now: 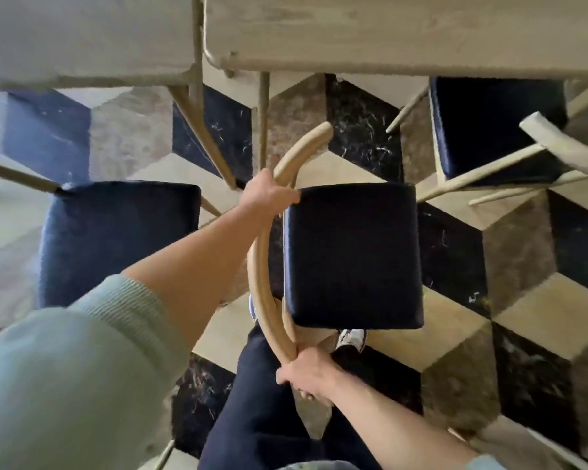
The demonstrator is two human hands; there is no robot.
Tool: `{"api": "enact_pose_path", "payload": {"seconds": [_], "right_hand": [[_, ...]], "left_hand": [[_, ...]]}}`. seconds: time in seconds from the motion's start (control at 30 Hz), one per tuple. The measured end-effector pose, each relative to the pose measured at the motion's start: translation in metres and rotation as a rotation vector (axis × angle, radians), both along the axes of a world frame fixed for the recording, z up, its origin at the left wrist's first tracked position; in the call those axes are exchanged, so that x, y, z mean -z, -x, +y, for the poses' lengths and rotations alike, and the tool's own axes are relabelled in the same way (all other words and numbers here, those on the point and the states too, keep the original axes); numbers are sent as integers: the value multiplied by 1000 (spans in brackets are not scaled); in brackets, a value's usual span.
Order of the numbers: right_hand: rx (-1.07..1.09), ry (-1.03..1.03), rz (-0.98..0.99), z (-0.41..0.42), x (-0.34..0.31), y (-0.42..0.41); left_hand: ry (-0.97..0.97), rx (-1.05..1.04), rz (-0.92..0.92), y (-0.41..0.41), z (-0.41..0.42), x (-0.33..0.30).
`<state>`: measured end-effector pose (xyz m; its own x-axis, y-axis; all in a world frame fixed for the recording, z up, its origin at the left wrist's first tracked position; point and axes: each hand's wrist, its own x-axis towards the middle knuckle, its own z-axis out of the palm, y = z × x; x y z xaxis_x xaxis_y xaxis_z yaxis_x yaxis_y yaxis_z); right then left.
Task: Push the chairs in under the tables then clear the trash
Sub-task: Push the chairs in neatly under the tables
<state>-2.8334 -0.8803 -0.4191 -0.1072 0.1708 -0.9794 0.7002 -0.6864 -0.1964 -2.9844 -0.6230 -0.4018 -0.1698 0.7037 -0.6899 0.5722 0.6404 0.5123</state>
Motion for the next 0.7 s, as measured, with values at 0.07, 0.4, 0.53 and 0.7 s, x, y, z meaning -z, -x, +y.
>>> {"api": "enact_pose_path", "payload": {"seconds": [0.07,0.4,0.53,0.7], "right_hand": [[-83,-87,-61,-5,-4,1],[-491,-194,-177,9,-24,-35],[-722,-252,-183,50,-33,-63],[-1021,-377,-97,131,-35,-121]], "left_hand": [[10,56,93,2,1,6],[2,-217,19,35,-42,-2],[-12,-457,34,47,-55,-4],[-4,-725,-3,23,-53,-6]]}}
